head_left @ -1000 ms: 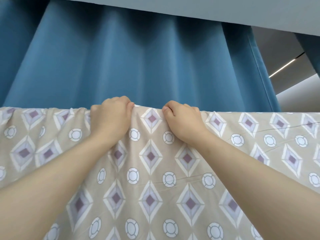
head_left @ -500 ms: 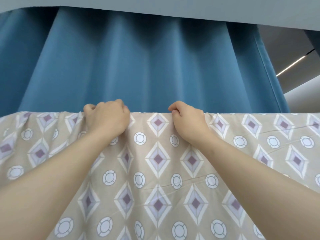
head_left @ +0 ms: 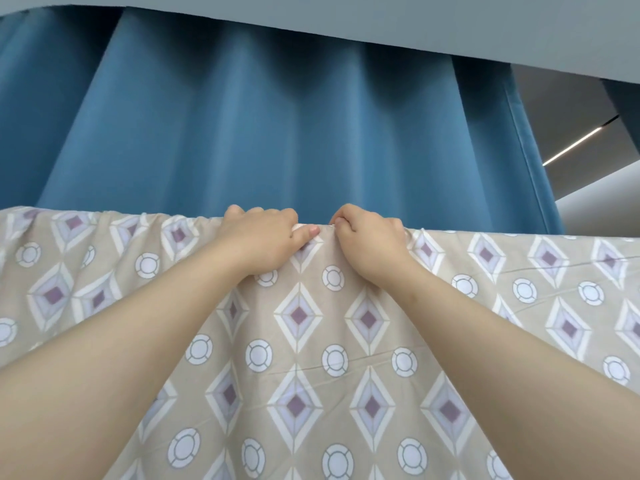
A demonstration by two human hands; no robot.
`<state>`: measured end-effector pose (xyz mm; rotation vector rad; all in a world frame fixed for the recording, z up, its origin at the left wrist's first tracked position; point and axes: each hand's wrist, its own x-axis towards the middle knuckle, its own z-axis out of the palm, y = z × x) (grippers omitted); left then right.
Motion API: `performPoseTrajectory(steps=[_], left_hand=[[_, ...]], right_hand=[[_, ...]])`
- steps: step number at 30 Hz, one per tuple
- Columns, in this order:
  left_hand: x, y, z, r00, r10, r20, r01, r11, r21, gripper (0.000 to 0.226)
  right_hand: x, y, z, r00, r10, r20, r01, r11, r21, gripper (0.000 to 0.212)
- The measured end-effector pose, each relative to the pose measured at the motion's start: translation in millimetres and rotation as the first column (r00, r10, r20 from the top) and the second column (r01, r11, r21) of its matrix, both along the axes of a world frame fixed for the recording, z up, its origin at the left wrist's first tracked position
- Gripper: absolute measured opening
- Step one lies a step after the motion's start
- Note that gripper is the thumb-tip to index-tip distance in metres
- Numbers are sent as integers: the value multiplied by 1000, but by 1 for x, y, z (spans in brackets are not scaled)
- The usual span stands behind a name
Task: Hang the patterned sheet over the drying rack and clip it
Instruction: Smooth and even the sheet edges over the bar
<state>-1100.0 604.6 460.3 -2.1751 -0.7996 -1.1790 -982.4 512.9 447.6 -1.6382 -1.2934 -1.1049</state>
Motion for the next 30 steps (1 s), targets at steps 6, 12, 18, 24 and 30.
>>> performPoseTrajectory(steps=[6,12,18,24,30], left_hand=[[-20,7,-15,989,71,128,-76,997,33,47],[-41,18,-9,981,42,188,-23,995,-100,42],[-16,-4,-5,937,-265,229,295,949,-108,25],[-4,-12,-3,862,-391,323,436,896,-80,10],[-7,-12,-2,875,-380,301,394,919,17,11]], right_hand=[[3,-10,-1,996,-77,39,80,993,-83,38],[6,-9,-2,998,-28,57,31,998,-63,33],[5,-9,-1,994,62,-86,-63,998,-11,25],[9,-15,-5,992,114,-56,-112,993,33,22],[12,-13,-2,995,94,-15,-93,994,63,21]])
